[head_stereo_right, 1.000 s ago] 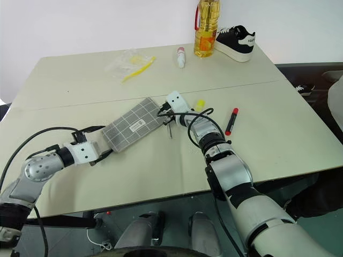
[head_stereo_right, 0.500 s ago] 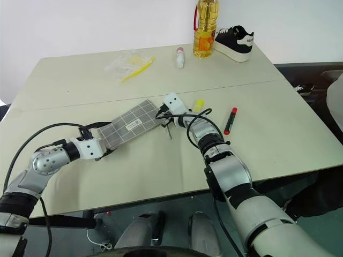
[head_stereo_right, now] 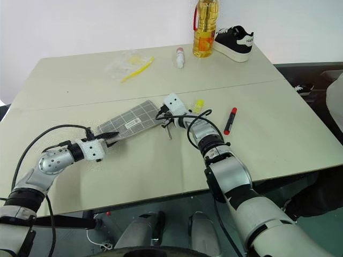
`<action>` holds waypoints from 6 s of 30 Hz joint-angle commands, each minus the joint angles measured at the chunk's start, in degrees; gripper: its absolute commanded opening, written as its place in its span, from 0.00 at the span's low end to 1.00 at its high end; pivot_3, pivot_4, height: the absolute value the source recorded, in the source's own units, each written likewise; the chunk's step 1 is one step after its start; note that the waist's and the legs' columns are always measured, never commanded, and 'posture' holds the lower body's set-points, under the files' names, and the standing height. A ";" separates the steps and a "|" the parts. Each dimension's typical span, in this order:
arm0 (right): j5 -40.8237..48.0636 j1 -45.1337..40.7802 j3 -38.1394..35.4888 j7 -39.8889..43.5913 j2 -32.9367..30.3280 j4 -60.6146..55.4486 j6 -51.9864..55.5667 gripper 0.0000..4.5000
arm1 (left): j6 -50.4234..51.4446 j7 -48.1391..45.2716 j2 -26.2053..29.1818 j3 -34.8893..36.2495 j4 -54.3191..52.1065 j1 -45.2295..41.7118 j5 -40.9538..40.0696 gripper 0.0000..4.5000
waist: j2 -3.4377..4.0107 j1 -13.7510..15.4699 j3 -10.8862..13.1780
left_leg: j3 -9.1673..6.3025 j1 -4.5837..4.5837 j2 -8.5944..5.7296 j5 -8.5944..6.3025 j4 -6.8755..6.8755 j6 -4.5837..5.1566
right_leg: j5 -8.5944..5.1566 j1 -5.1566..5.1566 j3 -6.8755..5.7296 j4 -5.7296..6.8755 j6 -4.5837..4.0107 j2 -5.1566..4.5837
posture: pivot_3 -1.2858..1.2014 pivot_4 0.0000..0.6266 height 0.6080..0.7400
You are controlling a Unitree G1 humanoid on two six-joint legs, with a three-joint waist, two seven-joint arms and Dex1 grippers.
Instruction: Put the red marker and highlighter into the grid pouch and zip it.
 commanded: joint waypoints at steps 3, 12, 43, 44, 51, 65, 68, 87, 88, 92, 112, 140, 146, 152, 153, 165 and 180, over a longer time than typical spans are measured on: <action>-0.19 0.13 -0.47 -0.54 -0.33 -2.24 -0.99 0.00 | -1.04 0.51 0.72 1.97 -1.31 0.70 -3.31 0.01 | 0.00 -0.05 0.00 | 0.00 0.00 0.00 0.00 0.00 0.00 | 0.00 0.00 0.00 0.00 0.00 0.00 | 0.52 0.24 1.00; 0.99 4.69 -2.77 -1.43 -8.58 -20.67 1.89 0.19 | 28.13 -0.60 -4.69 6.75 -30.37 11.43 -21.19 0.00 | 0.01 0.05 0.01 | 0.00 -0.12 -0.02 0.00 0.05 0.00 | 0.00 -0.04 0.04 -0.01 0.00 -0.03 | 0.52 0.24 1.00; 20.34 23.31 -5.97 8.54 -16.94 -65.21 34.00 0.43 | 50.71 -1.50 -12.13 4.92 -52.72 17.06 -24.89 0.00 | -0.05 0.51 0.00 | 0.00 -0.17 0.05 0.00 0.11 0.03 | -0.15 0.32 0.01 -0.47 -0.21 -0.02 | 0.52 0.24 1.00; 20.23 23.22 -5.76 8.51 -17.02 -65.31 34.01 0.31 | 50.75 -1.43 -12.16 4.88 -52.71 17.02 -24.70 0.00 | -0.05 0.51 0.00 | 0.00 -0.17 0.05 0.00 0.11 0.03 | -0.15 0.33 0.01 -0.50 -0.21 -0.02 | 0.52 0.24 1.00; 15.25 22.93 1.81 10.92 -22.71 -70.04 34.16 0.01 | 52.06 0.07 -12.57 3.14 -51.84 15.77 -20.79 0.00 | -0.04 0.53 0.00 | 0.00 -0.17 0.05 -0.02 0.11 0.06 | -0.14 0.44 -0.01 -0.73 -0.21 -0.02 | 0.52 0.24 1.00; 8.98 19.99 15.56 12.90 -23.66 -82.30 38.46 0.01 | 55.01 5.34 -18.77 -7.47 -51.87 10.95 -9.29 0.00 | -0.06 0.60 0.01 | -0.03 -0.19 0.05 -0.05 0.09 0.10 | -0.09 0.47 -0.04 -0.83 -0.10 -0.02 | 0.52 0.24 1.00; 10.12 19.46 17.42 14.80 -23.54 -86.37 39.02 0.01 | 55.08 8.13 -20.73 -8.06 -50.04 9.42 -6.53 0.00 | -0.07 0.81 0.01 | -0.05 -0.20 0.04 -0.05 0.10 0.09 | -0.07 0.49 -0.07 -0.84 -0.06 -0.02 | 0.52 0.24 1.00; 13.00 18.79 13.41 17.03 -23.09 -86.85 40.69 0.31 | 51.76 17.43 -26.12 -2.86 -39.71 2.78 -3.06 0.00 | -0.12 0.59 0.02 | -0.11 -0.19 0.03 -0.05 0.11 0.10 | 0.03 0.51 -0.16 -0.84 0.12 0.00 | 0.52 0.24 1.00; 13.23 18.77 12.35 16.49 -23.21 -86.36 41.09 0.43 | 51.72 17.69 -25.99 -2.43 -39.83 2.93 -3.18 0.00 | -0.13 0.62 0.02 | -0.13 -0.19 0.03 -0.05 0.11 0.10 | 0.03 0.51 -0.17 -0.84 0.12 0.00 | 0.52 0.24 1.00; 13.66 19.73 3.51 10.62 -22.96 -77.26 43.79 0.76 | 51.04 18.52 -24.37 1.52 -40.84 4.43 -4.22 0.00 | -0.17 1.18 0.00 | -0.13 -0.19 0.00 -0.05 0.18 0.09 | 0.04 0.57 -0.18 -0.85 0.13 -0.01 | 0.52 0.24 1.00; 9.39 14.75 -11.15 -21.83 -6.41 -43.53 41.30 0.88 | 46.80 16.59 -20.78 1.60 -38.01 5.96 -2.07 0.00 | -0.14 1.42 0.00 | -0.09 -0.17 0.02 -0.03 0.08 0.08 | 0.06 0.48 -0.14 -0.76 0.11 0.01 | 0.52 0.24 1.00; 20.49 21.87 -4.37 7.28 -27.66 -78.23 43.70 0.20 | 45.58 8.90 -22.91 2.50 -38.55 4.48 -11.89 0.00 | -0.14 0.66 0.01 | -0.09 -0.21 0.05 -0.06 0.15 0.13 | 0.04 0.57 -0.18 -0.87 0.11 -0.02 | 0.52 0.24 1.00; 20.22 21.84 -2.38 6.59 -27.30 -77.77 43.85 0.20 | 45.62 8.38 -23.13 1.87 -39.21 4.67 -11.73 0.00 | -0.14 0.66 0.01 | -0.09 -0.22 0.05 -0.06 0.15 0.13 | 0.04 0.55 -0.18 -0.87 0.11 -0.02 | 0.52 0.24 1.00; 20.11 21.83 -1.29 6.56 -27.47 -77.46 43.53 0.20 | 45.78 8.40 -23.40 1.43 -39.93 4.77 -11.40 0.00 | -0.14 0.70 0.01 | -0.09 -0.22 0.05 -0.06 0.15 0.13 | 0.04 0.56 -0.18 -0.87 0.11 -0.03 | 0.52 0.24 1.00; 20.01 21.82 -1.11 6.64 -27.57 -77.34 43.41 0.20 | 45.75 8.40 -23.42 1.42 -39.94 4.72 -11.38 0.00 | -0.14 0.70 0.01 | -0.09 -0.22 0.05 -0.06 0.15 0.13 | 0.04 0.55 -0.18 -0.87 0.11 -0.02 | 0.52 0.24 1.00; 18.75 21.62 -2.79 5.11 -28.02 -73.76 42.14 0.20 | 46.15 8.89 -23.71 2.42 -39.67 4.45 -11.76 0.00 | -0.14 0.71 0.01 | -0.09 -0.21 0.04 -0.06 0.15 0.13 | 0.04 0.56 -0.18 -0.87 0.11 -0.02 | 0.52 0.24 1.00; 19.35 21.81 -4.58 6.43 -28.83 -74.70 40.58 0.20 | 46.35 9.76 -23.53 2.46 -38.30 4.35 -10.95 0.00 | -0.14 0.70 0.01 | -0.09 -0.22 0.04 -0.06 0.15 0.13 | 0.04 0.55 -0.18 -0.87 0.11 -0.02 | 0.52 0.24 1.00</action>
